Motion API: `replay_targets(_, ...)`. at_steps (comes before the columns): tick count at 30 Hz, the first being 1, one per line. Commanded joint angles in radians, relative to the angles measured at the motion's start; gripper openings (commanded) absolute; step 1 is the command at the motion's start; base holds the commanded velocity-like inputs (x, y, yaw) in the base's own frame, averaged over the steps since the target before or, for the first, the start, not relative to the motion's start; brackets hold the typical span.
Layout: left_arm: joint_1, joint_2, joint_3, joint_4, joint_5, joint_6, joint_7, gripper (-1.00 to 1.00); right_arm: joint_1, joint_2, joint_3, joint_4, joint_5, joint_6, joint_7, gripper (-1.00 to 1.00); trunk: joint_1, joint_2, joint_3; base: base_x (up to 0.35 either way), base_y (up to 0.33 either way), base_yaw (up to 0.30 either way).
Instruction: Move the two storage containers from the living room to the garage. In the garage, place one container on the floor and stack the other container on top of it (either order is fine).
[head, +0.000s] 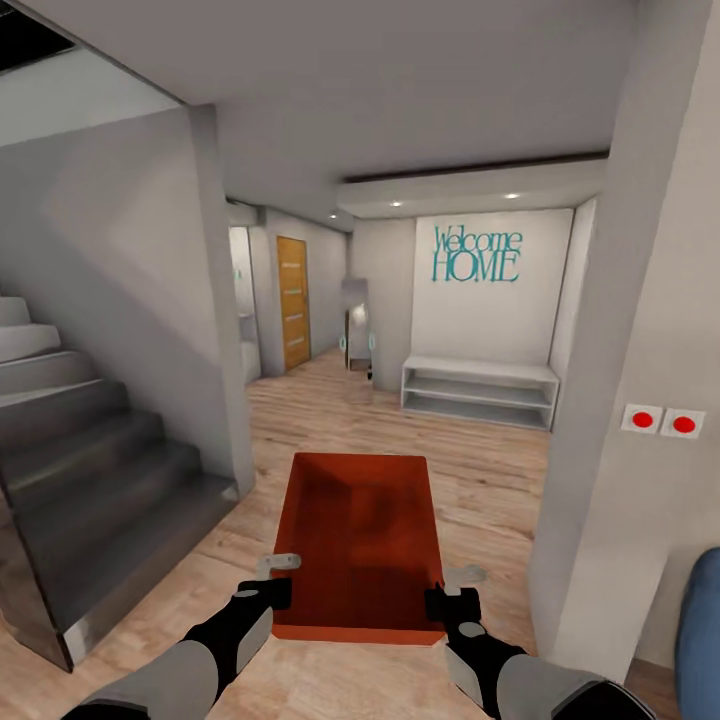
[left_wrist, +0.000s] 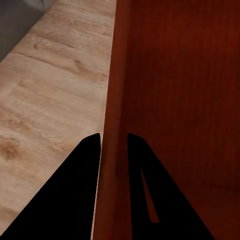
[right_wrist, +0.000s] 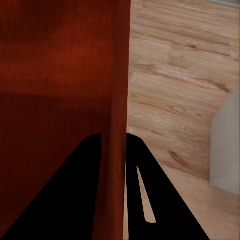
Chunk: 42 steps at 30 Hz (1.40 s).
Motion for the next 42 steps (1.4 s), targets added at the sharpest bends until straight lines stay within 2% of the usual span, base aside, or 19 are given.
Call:
replay_targets(1, -0.001, 0.012, 0.034, -0.002, -0.002, 0.007, 0.021, -1.00, -0.001, 0.000, -0.034, -0.002, 0.008, -0.002, 0.000, -1.00, 0.001, -0.001, -0.002, 0.323, 0.000, 0.000)
replay_targets(42, -0.001, 0.012, 0.034, -0.001, -0.002, 0.007, 0.021, -1.00, -0.001, 0.000, -0.034, -0.002, 0.010, -0.002, 0.000, -1.00, 0.001, -0.001, -0.002, 0.323, 0.000, 0.000)
